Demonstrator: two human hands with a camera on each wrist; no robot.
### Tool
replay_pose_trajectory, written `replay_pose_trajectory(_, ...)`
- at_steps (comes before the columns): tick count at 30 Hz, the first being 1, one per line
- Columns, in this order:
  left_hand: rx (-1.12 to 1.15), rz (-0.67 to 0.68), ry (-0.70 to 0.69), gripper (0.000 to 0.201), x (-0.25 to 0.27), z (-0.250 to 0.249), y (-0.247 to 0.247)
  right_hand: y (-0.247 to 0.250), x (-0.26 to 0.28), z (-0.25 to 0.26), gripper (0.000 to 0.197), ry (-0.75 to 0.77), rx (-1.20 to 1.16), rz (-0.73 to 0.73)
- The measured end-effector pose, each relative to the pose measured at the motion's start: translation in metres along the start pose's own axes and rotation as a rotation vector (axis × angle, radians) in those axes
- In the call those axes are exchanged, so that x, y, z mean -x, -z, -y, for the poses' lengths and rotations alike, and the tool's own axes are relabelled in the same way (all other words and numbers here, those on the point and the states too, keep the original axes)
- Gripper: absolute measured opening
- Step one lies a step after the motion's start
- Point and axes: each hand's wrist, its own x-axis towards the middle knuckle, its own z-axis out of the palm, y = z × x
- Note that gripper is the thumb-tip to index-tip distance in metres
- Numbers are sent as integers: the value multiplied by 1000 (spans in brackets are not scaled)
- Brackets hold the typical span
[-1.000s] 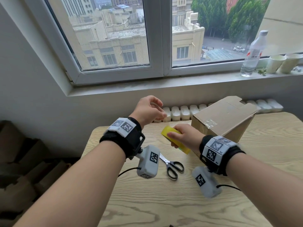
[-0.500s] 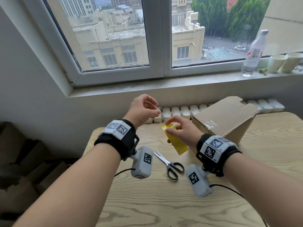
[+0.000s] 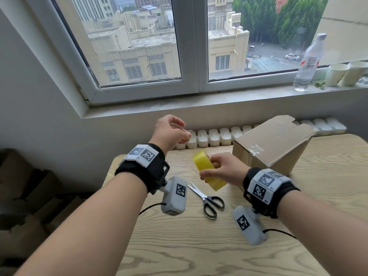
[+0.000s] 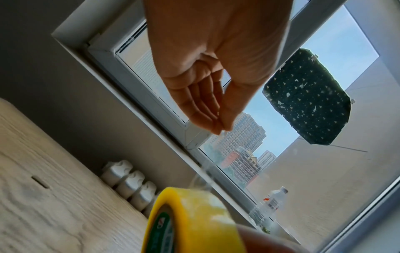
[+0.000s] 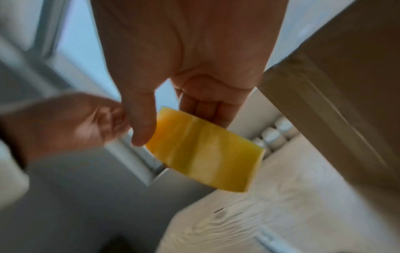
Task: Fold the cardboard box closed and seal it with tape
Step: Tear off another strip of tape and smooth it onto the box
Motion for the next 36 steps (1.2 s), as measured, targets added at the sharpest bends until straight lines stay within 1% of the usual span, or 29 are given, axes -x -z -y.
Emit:
replay_pose_trajectory(1,8,-1,13,29,1,0,-3,-2,0,1,62,22,117,4)
replay_pose_trajectory(2,17,-2,24,30,2,-1,-6,-5,-2,1,68,44,206,10)
replay_pose_trajectory(4,32,7,30,31,4,-4,-15,-9,-6,3,62,63,305,4)
replay_pose_trajectory(7,35,54,9,31,8,-12,-22,-8,-9,5,47,27,356,10)
replay_pose_trajectory(9,56,101,-15,32,11,-20,-24,-6,-8,3,41,-2,336,40)
replay_pose_trajectory(13,59,185,-90,32,16,-32,-24,1,-8,0,40,-1,271,35)
replay_pose_trajectory(17,49,177,-147,32,12,-32,-4,3,-6,-1,40,-30,126,30)
replay_pose_trajectory(21,-1,130,-184,31,8,-30,10,-1,-5,-3,32,-41,-56,12)
replay_pose_trajectory(22,-13,114,-189,31,7,-30,13,-2,-6,-3,39,-44,-113,-10)
replay_pose_trajectory(24,-33,96,-202,31,5,-29,18,-2,-9,-3,64,-16,-116,-90)
replay_pose_trajectory(25,-43,89,-210,30,5,-29,20,-2,-10,-1,65,13,-99,-108)
replay_pose_trajectory(28,-76,76,-231,30,4,-30,22,-1,-10,5,37,47,-195,-48)
replay_pose_trajectory(29,-81,74,-235,30,3,-31,23,-2,-10,6,33,40,-217,-36)
replay_pose_trajectory(30,-87,70,-236,30,3,-32,23,-2,-10,5,36,30,-240,-25)
replay_pose_trajectory(33,-146,66,-227,30,3,-34,26,-4,-12,3,58,-8,-250,6)
replay_pose_trajectory(36,-237,104,-242,31,7,-38,25,-8,-14,0,65,-51,-172,40)
